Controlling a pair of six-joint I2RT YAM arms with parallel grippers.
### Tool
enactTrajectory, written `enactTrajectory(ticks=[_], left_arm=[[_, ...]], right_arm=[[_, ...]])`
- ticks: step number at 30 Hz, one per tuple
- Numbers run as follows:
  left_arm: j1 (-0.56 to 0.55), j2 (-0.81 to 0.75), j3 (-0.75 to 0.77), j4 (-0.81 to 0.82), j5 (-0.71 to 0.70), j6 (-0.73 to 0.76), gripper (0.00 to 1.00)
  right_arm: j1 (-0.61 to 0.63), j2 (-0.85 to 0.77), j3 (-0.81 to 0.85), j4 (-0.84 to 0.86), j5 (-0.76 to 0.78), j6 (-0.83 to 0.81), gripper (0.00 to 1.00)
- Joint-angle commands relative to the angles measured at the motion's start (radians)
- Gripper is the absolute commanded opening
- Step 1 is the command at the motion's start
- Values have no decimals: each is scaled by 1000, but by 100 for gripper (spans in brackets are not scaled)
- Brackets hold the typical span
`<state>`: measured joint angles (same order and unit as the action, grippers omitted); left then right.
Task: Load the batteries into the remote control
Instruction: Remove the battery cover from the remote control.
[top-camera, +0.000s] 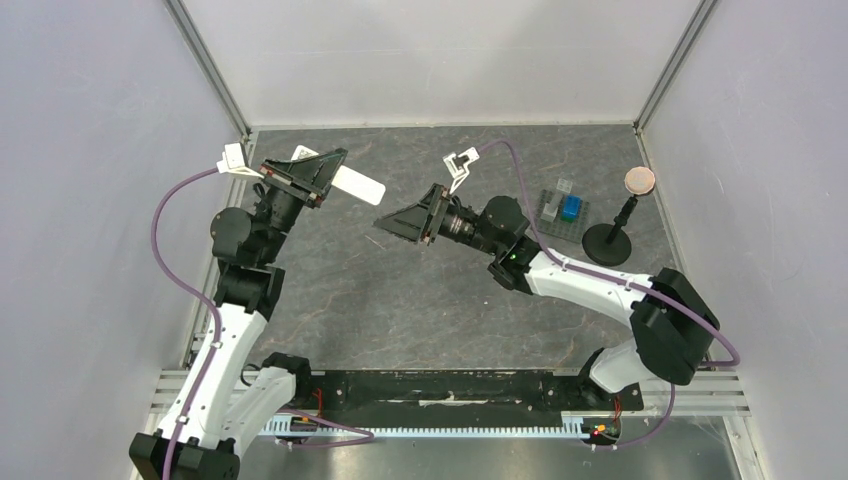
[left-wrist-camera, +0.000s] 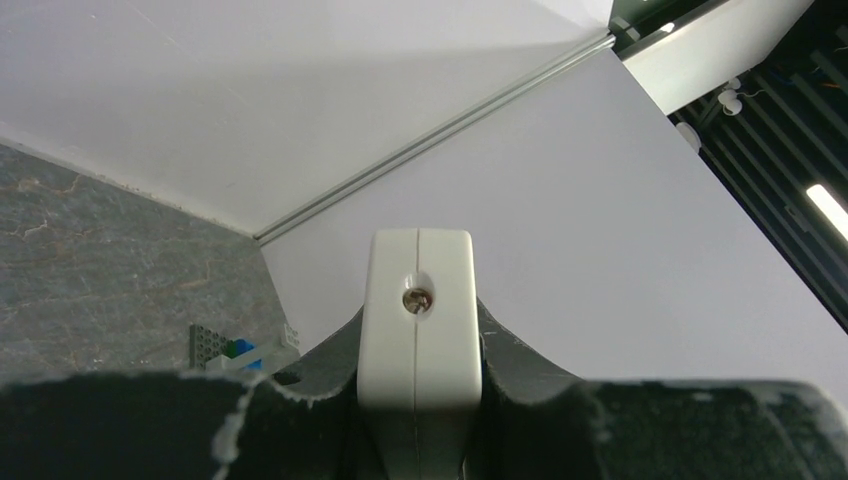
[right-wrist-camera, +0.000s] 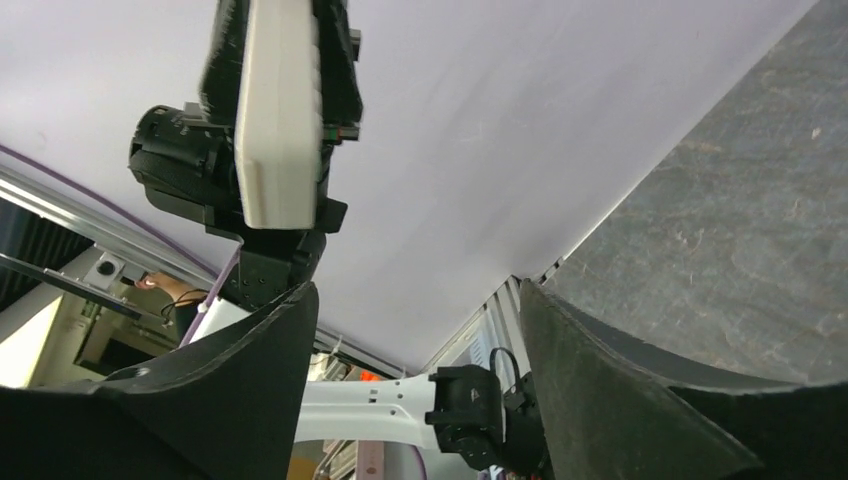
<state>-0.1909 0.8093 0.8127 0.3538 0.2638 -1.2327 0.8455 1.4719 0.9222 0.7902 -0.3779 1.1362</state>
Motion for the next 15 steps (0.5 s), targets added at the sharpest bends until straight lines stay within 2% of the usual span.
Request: enactTrajectory(ticks=[1,8,15], left_arm=[[4,-21,34,21,7,-17,2],[4,-43,31,13,43,-56,2],[4,-59,72,-21,71,-30,2]], right_arm=[[-5,-11,98,42,-9,-40,80],[-5,76,261,-6,19,-36,81],[-5,154,372,-86,1,-39,71]])
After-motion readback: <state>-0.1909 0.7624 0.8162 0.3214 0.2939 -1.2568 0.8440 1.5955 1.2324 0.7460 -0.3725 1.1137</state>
